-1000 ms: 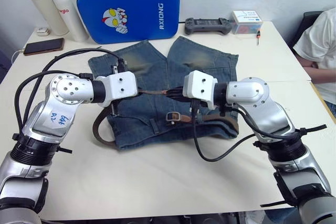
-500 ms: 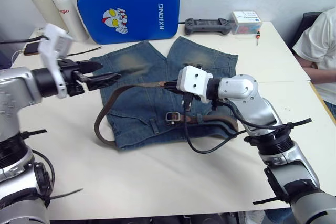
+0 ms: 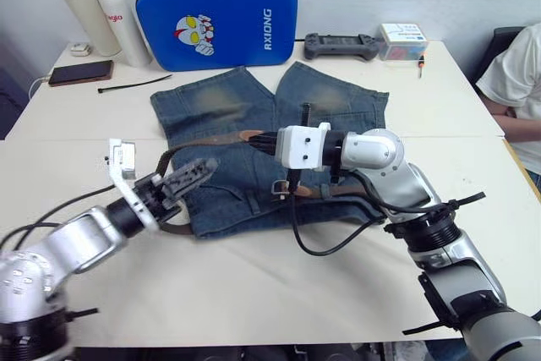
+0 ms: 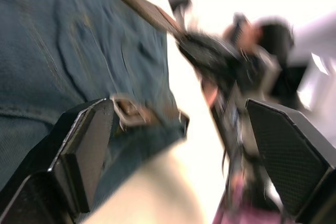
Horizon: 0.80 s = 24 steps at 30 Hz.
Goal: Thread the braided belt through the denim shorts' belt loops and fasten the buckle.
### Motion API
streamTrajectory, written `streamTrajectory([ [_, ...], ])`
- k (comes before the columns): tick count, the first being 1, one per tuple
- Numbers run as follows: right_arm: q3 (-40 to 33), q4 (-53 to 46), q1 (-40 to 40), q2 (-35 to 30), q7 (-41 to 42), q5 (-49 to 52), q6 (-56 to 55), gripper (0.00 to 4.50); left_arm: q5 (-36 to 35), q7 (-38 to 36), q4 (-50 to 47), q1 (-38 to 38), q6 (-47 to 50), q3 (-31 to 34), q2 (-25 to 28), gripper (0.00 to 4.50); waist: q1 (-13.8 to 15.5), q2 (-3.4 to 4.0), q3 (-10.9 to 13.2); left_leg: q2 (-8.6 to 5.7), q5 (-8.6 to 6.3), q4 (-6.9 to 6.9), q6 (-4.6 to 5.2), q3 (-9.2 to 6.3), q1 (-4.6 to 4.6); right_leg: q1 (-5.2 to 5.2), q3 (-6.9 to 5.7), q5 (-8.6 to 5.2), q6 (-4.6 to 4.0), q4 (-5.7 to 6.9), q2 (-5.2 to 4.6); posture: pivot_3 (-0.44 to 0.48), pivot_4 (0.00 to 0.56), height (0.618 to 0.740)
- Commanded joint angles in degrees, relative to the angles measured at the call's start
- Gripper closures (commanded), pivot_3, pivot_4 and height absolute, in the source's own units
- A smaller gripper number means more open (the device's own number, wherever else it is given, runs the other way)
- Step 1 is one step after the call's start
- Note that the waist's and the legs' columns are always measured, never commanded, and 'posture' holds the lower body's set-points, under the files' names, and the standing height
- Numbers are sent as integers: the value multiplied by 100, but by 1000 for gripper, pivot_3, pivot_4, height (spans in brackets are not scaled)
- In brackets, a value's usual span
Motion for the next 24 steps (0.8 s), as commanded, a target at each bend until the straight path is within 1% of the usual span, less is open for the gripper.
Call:
streamTrajectory([
  [1,-131,-230,56,-67,-12,14,-104,4500,-153,1894,-849,-330,-1335,-437,-1155,73,49,-4,-2,0,-2,5,3,2,0,2,1,0,1,1,0,0,150,740],
  [3,-146,-272,81,-84,-7,13,-82,4500,-153,2620,-984,-554,-1706,-539,-1517,73,53,-4,-2,2,-4,21,3,0,-9,3,-1,1,2,-1,3,0,150,740],
  [5,-158,-305,103,-99,-11,4,-51,4500,-153,3148,-1007,-756,-1979,-538,-1764,73,47,-4,-2,3,-4,22,2,1,-8,7,0,1,2,-1,6,0,150,740],
  [6,-164,-332,119,-111,-15,-1,-30,4500,-153,3355,-984,-867,-2095,-509,-1860,73,40,-4,-2,4,-4,23,2,3,-5,10,2,1,2,-1,8,0,150,740],
  [8,-174,-397,156,-140,-26,-9,17,4500,-153,3636,-873,-998,-2147,-420,-1866,73,32,-4,-2,10,-5,23,0,5,-3,13,5,1,2,-2,16,0,150,740],
  [13,-199,-469,186,-189,-38,-17,79,4500,-153,4056,-705,-1095,-2223,-197,-1927,73,44,-4,-2,20,-7,27,-5,7,-3,14,9,1,2,-6,28,0,150,740],
  [20,-221,-647,206,-176,11,89,202,4500,-153,4159,-377,-1255,-2233,-124,-2166,73,62,-4,-2,20,-8,32,-4,0,-2,27,3,1,2,-18,28,0,150,740],
  [23,-228,-735,237,-205,11,80,267,4500,-153,4153,-245,-1330,-2273,-149,-2234,901,63,-4,-2,20,-9,32,-5,-1,-1,31,2,1,2,-21,29,0,150,740],
  [24,-235,-757,247,-219,11,77,295,4500,-153,4137,-220,-1363,-2284,-138,-2245,1270,60,-4,-2,20,-9,32,-5,-2,-1,32,1,1,2,-23,29,0,150,740],
])
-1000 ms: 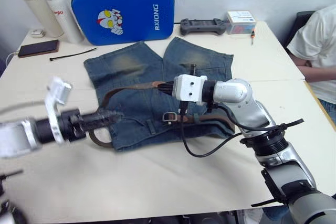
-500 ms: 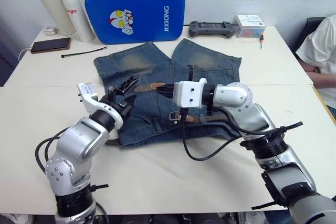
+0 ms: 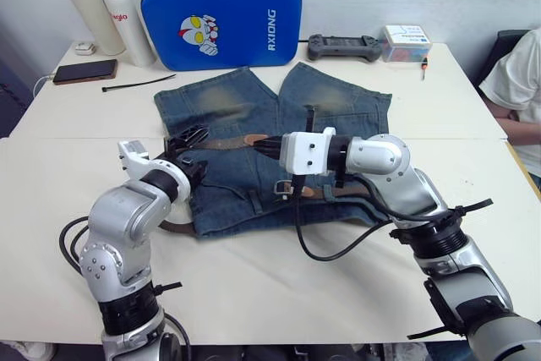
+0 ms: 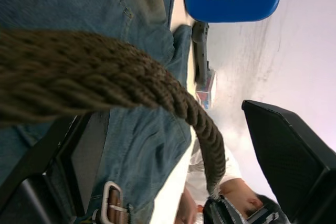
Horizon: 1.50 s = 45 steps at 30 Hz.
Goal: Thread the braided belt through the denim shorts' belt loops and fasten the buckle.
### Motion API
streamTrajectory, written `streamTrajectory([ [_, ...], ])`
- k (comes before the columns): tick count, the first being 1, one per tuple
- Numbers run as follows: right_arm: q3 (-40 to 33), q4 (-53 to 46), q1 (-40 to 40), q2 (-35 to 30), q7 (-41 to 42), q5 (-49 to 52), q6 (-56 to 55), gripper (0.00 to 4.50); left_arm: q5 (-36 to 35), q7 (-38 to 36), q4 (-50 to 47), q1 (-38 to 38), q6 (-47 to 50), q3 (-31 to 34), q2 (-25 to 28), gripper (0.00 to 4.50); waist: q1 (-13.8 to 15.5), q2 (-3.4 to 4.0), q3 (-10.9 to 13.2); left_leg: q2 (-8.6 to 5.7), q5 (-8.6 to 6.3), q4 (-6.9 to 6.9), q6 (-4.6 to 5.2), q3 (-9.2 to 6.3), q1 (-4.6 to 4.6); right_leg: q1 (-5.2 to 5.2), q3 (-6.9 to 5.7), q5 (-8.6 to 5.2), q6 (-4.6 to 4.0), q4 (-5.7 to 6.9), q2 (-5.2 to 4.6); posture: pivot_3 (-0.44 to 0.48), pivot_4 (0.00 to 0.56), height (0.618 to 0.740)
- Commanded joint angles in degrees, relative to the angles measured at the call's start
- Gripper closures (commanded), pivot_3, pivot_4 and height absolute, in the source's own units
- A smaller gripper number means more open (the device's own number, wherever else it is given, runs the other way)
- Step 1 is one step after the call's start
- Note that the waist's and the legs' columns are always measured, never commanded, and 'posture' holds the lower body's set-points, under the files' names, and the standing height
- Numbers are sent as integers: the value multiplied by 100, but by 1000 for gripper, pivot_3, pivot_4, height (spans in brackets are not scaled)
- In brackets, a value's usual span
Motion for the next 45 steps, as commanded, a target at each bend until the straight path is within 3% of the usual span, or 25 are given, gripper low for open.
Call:
streamTrajectory([
  [1,-210,-304,27,-69,-1,97,54,4500,-61,-37,-24,-165,-62,28,-43,1806,-6,0,0,0,0,0,0,0,0,0,0,0,0,-1,1,0,150,740],
  [7,-252,-396,93,-129,12,144,231,4500,-61,-71,121,-352,153,223,28,4399,-5,0,0,4,-2,0,-2,0,2,4,1,0,0,-5,5,0,150,740],
  [18,-434,-373,45,-229,29,409,445,4500,-61,-363,544,-568,1036,543,217,4458,-3,0,0,6,-2,-1,-3,-2,2,6,-1,0,0,-9,6,0,150,740],
  [21,-621,-404,42,-352,136,648,567,3621,-61,-445,793,-713,1264,666,332,4500,0,0,1,6,-2,-1,-3,-3,2,8,-2,1,0,-12,6,0,150,740],
  [28,-898,-601,180,-785,497,905,811,225,-61,-644,1165,-855,1731,858,503,4500,10,-1,2,6,-3,-6,-2,-5,2,9,-4,1,1,-18,6,0,150,740],
  [29,-966,-721,243,-917,672,1102,1093,93,-61,-804,1250,-845,1948,891,653,4500,11,-1,2,6,-3,-6,-2,-5,2,9,-4,1,2,-20,6,0,150,740],
  [36,-1056,-1447,666,-1611,1318,1936,2553,93,-61,-1939,1587,-673,3021,1032,1236,4500,2,1,4,7,-4,-15,-4,-9,4,11,-5,1,1,-26,5,0,150,740],
  [41,-853,-1574,868,-1785,1329,1811,2853,93,-61,-1789,1026,-209,2682,722,692,4500,17,1,5,7,-6,-16,-3,-8,7,16,-5,1,1,-32,2,0,150,740],
  [45,-835,-1675,914,-1864,1379,1867,3041,93,-61,-1446,682,233,2310,600,596,4500,3,0,5,7,-6,-17,-3,-8,6,16,-5,2,2,-34,3,0,150,740],
])
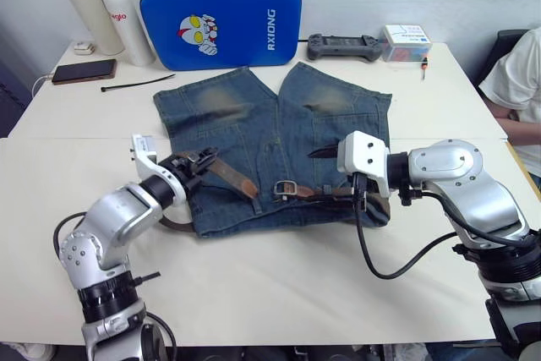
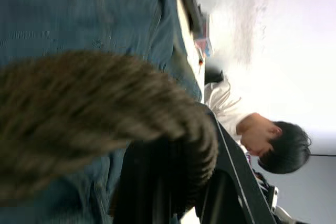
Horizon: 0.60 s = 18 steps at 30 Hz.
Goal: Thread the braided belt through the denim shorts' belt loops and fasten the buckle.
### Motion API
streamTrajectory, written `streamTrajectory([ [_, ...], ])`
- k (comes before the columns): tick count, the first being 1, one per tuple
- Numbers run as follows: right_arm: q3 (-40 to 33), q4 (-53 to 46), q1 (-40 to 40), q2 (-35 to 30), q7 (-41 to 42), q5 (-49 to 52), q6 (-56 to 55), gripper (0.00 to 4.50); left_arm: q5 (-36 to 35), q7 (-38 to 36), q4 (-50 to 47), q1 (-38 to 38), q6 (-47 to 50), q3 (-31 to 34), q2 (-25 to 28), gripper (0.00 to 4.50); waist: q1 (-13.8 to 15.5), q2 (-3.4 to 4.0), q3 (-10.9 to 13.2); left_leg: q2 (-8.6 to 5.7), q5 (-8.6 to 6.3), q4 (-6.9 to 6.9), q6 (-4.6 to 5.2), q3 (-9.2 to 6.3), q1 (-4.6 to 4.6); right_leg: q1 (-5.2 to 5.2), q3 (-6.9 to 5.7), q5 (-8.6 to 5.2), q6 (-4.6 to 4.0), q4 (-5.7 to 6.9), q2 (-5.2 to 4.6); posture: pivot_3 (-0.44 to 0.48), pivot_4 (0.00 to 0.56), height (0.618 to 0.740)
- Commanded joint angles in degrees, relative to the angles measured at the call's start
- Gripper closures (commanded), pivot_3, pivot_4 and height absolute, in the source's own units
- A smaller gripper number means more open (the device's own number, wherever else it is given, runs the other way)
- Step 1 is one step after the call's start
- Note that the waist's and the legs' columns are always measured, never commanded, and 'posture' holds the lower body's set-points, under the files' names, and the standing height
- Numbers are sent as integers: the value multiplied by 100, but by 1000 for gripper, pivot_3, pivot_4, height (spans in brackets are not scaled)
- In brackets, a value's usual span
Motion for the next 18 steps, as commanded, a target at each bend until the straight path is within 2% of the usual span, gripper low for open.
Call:
streamTrajectory([
  [1,-61,-294,-2,-125,72,107,132,93,-48,277,-552,401,-354,-100,87,4500,-19,0,0,1,-1,-2,-2,0,2,1,2,0,0,-1,1,0,150,740],
  [6,-116,-314,-49,-197,121,111,136,93,-48,523,-874,893,-737,-391,308,4500,-3,1,1,1,-2,-14,-2,2,10,5,4,0,0,-5,2,0,150,740],
  [11,-127,-149,-124,-241,184,65,34,93,-48,599,-1104,1155,-1200,-377,471,4500,14,1,1,1,-4,-17,2,0,13,16,2,1,1,-25,1,0,150,740],
  [18,-49,-77,-213,-262,354,116,112,93,-48,567,-1443,1503,-1792,-568,396,4500,13,2,1,2,-1,-63,-1,3,34,27,5,2,0,-52,2,0,150,740],
])
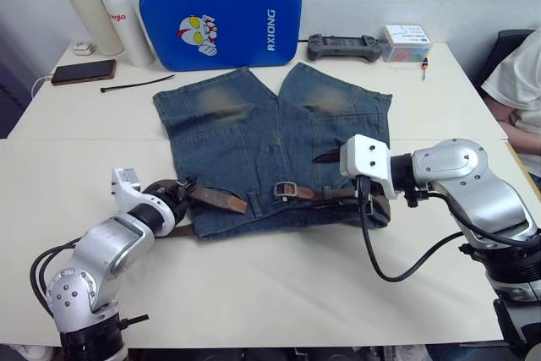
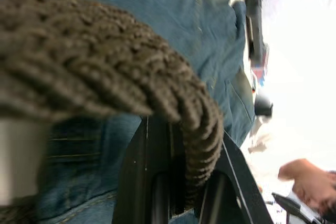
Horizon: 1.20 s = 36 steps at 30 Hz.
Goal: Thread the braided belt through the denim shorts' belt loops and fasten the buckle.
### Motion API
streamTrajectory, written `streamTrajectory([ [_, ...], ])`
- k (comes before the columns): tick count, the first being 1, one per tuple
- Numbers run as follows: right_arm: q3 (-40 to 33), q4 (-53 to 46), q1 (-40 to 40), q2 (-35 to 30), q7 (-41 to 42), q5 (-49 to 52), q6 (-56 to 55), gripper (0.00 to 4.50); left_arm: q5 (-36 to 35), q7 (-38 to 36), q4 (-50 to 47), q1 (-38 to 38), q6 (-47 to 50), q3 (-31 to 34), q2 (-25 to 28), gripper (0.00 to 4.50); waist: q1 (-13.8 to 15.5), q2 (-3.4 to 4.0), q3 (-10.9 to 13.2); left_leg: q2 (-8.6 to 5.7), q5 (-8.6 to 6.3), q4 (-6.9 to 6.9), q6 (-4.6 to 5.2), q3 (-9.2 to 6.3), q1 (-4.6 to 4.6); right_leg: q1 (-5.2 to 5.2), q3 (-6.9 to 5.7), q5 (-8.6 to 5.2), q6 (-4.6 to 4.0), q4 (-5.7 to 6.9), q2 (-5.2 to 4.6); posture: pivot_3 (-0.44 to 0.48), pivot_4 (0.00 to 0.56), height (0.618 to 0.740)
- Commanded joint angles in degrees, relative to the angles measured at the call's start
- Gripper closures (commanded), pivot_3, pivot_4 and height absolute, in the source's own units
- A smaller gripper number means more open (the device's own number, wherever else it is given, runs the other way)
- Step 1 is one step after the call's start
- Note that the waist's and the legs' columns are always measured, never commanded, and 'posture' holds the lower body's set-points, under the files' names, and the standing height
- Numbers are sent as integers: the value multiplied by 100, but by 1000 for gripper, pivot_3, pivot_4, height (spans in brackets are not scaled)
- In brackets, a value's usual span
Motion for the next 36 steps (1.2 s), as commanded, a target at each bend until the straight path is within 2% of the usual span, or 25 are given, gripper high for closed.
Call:
streamTrajectory([
  [1,-70,-89,-167,-75,112,111,39,93,-47,-61,-397,118,-269,-212,-91,4500,1,0,0,0,0,-2,0,0,1,0,0,0,0,-1,0,0,150,740],
  [8,-116,-66,-328,-54,151,135,175,93,80,-39,-538,173,-1011,-587,-159,4500,-1,1,0,0,0,-4,1,1,5,6,1,0,0,-5,0,0,150,740],
  [13,-123,-1,-448,-85,144,85,192,93,675,-225,-615,262,-1135,-1180,-277,4500,14,1,1,-1,0,-5,2,3,6,9,1,0,0,-8,0,0,150,740],
  [19,-147,-102,-622,-181,174,133,426,93,1161,-405,-613,375,-1294,-1587,-478,4500,49,3,2,-1,1,-9,3,4,12,11,3,0,0,-9,0,0,150,740],
  [24,-126,-198,-914,-263,226,238,814,93,2281,-543,-504,458,-1588,-1677,-733,4500,85,6,3,-1,-1,-9,5,7,13,12,6,0,0,-12,1,0,150,740],
  [27,-32,-157,-1080,-247,234,222,914,93,2668,-701,-427,437,-1614,-1717,-828,4500,91,6,3,0,0,-11,5,6,14,12,5,0,0,-12,3,0,150,740],
  [36,92,-175,-1229,-211,276,228,1002,93,2929,-976,33,-131,-1280,-2140,-1351,4500,130,5,5,-1,-3,-11,10,5,13,17,3,0,0,-16,0,0,150,740],
])
